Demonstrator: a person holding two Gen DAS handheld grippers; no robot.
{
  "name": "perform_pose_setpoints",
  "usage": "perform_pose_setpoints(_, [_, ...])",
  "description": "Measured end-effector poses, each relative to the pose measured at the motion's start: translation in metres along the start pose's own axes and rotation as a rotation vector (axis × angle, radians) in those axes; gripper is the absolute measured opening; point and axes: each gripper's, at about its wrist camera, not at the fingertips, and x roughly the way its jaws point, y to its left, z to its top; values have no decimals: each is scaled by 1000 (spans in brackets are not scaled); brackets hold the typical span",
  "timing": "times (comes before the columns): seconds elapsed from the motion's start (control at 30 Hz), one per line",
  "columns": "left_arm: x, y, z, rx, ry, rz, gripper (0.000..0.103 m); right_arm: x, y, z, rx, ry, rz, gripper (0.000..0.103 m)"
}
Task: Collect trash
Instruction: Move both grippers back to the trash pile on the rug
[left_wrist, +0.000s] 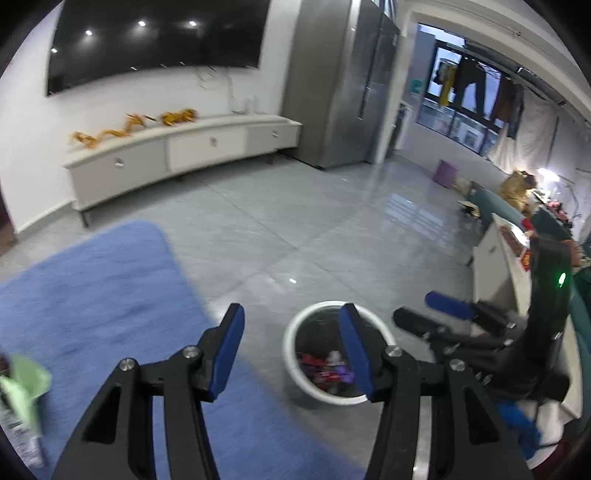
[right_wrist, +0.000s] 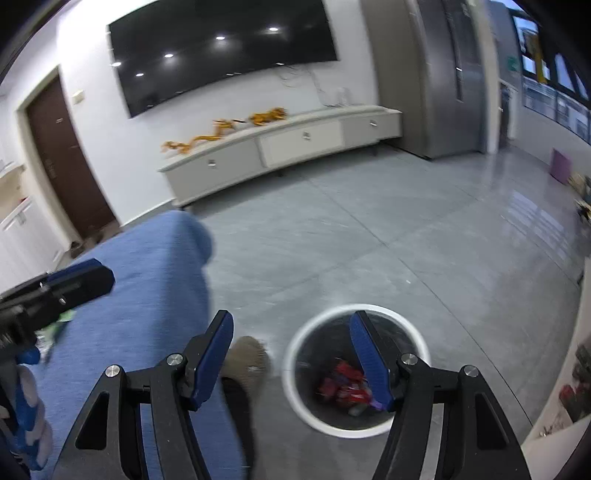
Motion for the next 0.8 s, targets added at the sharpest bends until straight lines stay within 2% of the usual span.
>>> perform_pose_setpoints(0.23, [-73, 75, -49, -47, -33, 178, 51, -5, 79, -3, -118, 10, 108, 64])
perform_pose_setpoints(0.43, [-132, 164, -91, -183, -62, 283, 51, -2, 141, -5, -207, 33, 191, 64])
perform_pose_setpoints(0.6, [-160, 233, -113, -293, -70, 340, 49, 4, 193, -8, -283, 63, 280, 64])
perform_pose_setpoints(0.73, [-168, 279, -121, -376, -57, 320, 44, 17, 240, -12, -339, 108, 391, 64])
perform_pose_setpoints(0.8, [-166, 288, -125, -393, -36, 303, 42, 24, 261, -16, -366, 134, 432, 64])
